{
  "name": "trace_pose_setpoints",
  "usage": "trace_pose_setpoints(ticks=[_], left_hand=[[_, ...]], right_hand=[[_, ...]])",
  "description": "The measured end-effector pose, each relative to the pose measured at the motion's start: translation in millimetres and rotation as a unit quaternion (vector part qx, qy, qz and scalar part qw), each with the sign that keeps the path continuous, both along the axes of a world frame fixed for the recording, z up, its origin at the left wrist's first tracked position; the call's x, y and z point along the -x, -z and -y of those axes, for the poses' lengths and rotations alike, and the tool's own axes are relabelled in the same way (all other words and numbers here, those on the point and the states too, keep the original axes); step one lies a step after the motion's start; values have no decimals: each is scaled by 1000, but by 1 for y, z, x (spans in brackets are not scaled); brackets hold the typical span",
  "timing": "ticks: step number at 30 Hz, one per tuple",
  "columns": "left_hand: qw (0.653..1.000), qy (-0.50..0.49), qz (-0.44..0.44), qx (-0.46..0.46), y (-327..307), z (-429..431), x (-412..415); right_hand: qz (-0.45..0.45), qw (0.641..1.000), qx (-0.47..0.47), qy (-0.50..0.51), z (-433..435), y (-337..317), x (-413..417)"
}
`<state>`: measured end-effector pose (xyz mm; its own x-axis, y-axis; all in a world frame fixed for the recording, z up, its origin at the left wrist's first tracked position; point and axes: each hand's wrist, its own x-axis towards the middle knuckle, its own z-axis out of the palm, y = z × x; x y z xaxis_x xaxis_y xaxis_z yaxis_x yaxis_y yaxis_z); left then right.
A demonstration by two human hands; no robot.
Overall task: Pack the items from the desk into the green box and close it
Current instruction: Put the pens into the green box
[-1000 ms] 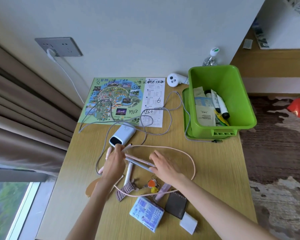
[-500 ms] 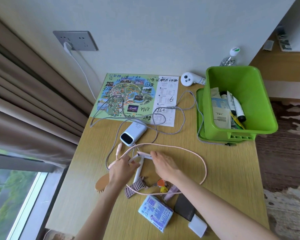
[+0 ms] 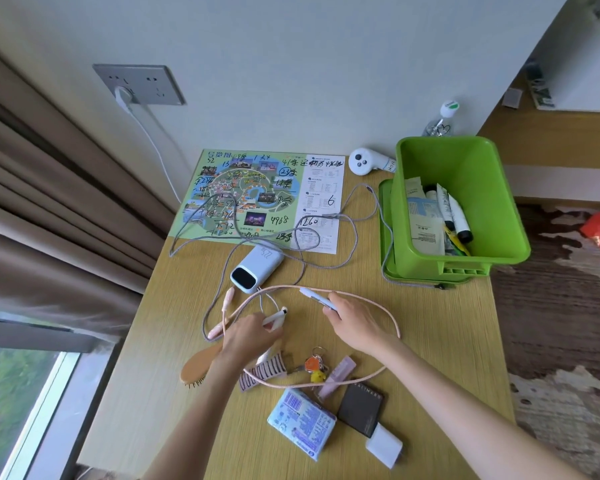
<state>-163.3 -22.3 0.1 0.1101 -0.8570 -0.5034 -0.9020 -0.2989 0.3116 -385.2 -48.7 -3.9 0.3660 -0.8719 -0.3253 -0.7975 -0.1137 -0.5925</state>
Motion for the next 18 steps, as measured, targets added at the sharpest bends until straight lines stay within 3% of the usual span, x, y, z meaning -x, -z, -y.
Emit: trace_pose_setpoints(ticks=[8,13,18], left_hand=[[986,-52,-147,59,-25,30,0],[952,-77,-282,89,-68,67,35],[925,-64,-353,125,-112,110,84]], right_hand=[[59,996,51,41,18,-48,12],[112,984,115,81,43,-90,31],[143,947,201,205,81,-122,71]])
